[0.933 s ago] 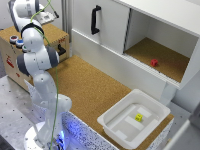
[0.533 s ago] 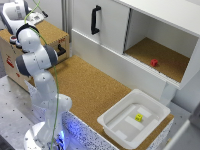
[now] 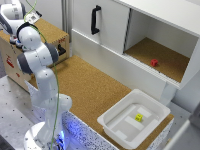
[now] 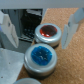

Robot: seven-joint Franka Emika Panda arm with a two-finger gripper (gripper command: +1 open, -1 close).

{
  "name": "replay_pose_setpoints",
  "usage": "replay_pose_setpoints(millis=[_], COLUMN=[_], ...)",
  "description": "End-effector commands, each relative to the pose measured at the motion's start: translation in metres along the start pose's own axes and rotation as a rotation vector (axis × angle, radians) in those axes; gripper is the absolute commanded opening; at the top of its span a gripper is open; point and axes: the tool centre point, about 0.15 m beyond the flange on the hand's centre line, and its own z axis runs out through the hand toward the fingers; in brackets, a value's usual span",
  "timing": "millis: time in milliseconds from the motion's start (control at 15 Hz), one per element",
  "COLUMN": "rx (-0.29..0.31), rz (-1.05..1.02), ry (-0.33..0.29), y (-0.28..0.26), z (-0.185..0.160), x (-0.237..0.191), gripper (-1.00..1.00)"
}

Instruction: Move the blue light switch to turn on the blue light

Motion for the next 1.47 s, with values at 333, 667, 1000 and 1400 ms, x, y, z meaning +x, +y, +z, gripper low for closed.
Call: replay_pose_setpoints(millis=[333,667,1000,1400], rx=[0.053,0.068,0.07,0.099], rz=[0.155,0.155,0.182,0.227], ry=[-0.163,-0.197,-0.195,-0.206], y=[0.028,0.019,0.018,0.01], z=[-0.005,0.002,0.004,0.026], x=[0.031,0.026,0.027,0.026], gripper=[-1.0,-1.0,-1.0,-1.0])
